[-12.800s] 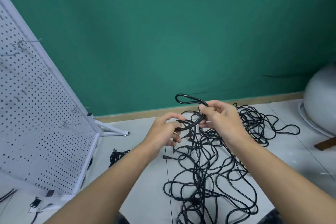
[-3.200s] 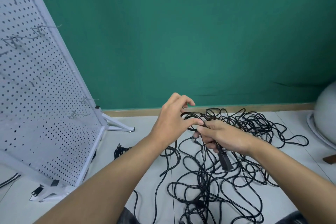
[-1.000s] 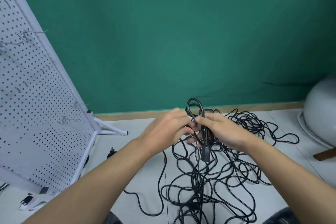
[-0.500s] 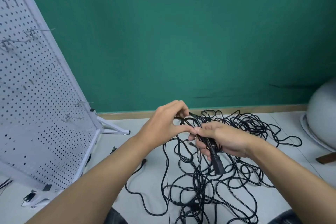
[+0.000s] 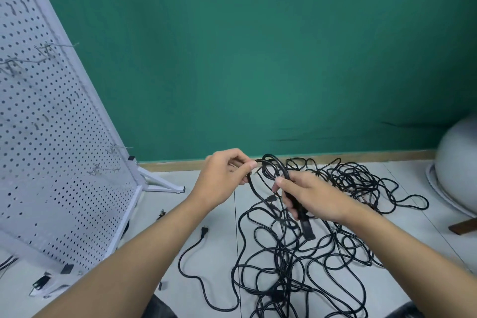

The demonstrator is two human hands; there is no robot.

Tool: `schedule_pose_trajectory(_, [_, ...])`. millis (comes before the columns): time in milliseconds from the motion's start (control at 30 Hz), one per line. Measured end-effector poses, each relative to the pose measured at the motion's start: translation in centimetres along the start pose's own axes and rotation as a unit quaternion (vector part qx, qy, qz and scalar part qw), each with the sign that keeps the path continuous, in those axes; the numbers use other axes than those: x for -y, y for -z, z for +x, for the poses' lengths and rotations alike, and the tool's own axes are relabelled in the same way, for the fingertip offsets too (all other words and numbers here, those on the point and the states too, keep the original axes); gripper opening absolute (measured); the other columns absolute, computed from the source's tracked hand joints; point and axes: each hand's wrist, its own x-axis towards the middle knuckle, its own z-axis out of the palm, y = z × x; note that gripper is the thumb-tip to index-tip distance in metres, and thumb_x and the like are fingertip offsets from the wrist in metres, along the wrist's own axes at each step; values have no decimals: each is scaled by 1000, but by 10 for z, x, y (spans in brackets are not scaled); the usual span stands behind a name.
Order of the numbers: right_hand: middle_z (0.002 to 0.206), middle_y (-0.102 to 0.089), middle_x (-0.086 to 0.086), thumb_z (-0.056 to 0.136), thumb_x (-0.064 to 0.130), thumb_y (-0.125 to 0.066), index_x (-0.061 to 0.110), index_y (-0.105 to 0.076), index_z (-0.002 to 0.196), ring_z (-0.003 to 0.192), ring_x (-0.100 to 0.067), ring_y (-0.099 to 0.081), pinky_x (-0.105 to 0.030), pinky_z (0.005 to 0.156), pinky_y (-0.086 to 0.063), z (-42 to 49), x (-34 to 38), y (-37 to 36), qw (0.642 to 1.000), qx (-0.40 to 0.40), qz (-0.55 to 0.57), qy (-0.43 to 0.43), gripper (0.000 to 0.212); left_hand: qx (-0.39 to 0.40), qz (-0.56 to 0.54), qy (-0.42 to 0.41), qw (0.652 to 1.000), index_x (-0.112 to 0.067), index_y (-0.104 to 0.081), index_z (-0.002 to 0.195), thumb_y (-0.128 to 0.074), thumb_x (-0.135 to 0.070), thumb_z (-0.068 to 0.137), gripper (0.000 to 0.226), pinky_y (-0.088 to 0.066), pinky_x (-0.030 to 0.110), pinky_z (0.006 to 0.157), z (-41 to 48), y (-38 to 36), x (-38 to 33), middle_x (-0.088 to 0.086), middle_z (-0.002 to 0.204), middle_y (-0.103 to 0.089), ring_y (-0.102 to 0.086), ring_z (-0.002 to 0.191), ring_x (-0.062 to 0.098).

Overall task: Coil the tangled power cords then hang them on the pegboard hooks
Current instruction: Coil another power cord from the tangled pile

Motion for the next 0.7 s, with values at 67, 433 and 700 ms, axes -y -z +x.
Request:
schedule_pose_trajectory(67, [69,-60,-4,110,31,-45,10,-60,106,56,-20,-58,-37,57,-46,5,-4,-11,1000,-14,-25,2,27,-19,-3,14,1000,-10,-75,86,-77,-21,92,12,-63,29,66,-1,-5,-4,4,70,-73,-74,64,19])
schedule_pose_trajectory(433, [92,-74,-7,106,32,-55,13,-60,95,59,-14,-68,-43,63,-58,12,-1,-18,995,-24,-91,10,22,-73,8,29,997,-13,-77,81,-78,-17,90,10,-65,35,63,1,-18,-10,2,62,-72,-72,58,19])
schedule_pose_trajectory(700, [73,-58,8,108,28,-51,22,-56,86,55,3,-57,-22,60,-49,13,1,-9,987,29,-157,-3,23,-48,36,-14,998,-17,-75,83,-77,-20,91,9,-62,45,67,0,-19,-5,-1,62,-69,-69,59,22])
